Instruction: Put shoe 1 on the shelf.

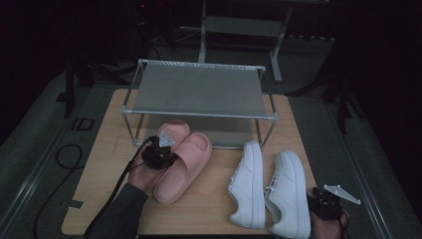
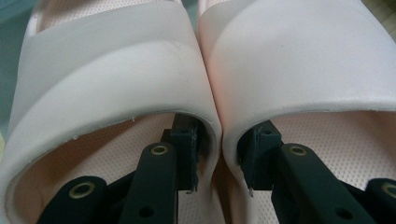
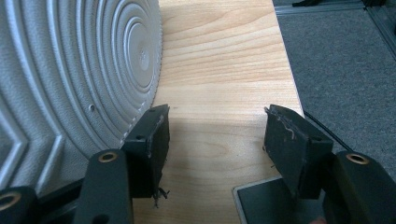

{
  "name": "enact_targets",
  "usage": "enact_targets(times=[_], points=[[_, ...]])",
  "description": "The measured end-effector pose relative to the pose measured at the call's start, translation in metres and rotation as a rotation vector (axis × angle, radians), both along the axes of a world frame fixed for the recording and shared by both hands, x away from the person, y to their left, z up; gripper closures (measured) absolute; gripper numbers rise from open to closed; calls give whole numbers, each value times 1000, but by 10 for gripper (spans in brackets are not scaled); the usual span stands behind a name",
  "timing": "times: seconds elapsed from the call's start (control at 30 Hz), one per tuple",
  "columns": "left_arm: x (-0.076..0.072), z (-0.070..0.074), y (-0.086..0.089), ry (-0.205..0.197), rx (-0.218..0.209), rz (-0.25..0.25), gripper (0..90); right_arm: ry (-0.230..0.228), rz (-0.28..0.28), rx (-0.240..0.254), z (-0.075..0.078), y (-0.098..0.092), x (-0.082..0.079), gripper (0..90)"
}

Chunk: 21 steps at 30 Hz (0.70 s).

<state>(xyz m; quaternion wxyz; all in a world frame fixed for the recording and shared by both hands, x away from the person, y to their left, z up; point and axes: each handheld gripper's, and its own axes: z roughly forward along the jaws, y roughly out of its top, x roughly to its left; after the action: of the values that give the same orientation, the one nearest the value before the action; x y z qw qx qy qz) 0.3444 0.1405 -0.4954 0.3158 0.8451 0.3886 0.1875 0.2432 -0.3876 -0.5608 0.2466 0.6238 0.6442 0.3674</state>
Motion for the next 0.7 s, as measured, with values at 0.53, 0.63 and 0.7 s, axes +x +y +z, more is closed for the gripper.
enact_targets(times=[0.53, 0.63, 0.7], points=[[23, -2, -7, -36, 16, -15, 698, 0, 0, 0, 0, 0, 0, 398], [27, -4, -7, -45, 8, -11, 698, 0, 0, 0, 0, 0, 0, 398], [30, -5, -7, -46, 7, -5, 698, 0, 0, 0, 0, 0, 0, 398]])
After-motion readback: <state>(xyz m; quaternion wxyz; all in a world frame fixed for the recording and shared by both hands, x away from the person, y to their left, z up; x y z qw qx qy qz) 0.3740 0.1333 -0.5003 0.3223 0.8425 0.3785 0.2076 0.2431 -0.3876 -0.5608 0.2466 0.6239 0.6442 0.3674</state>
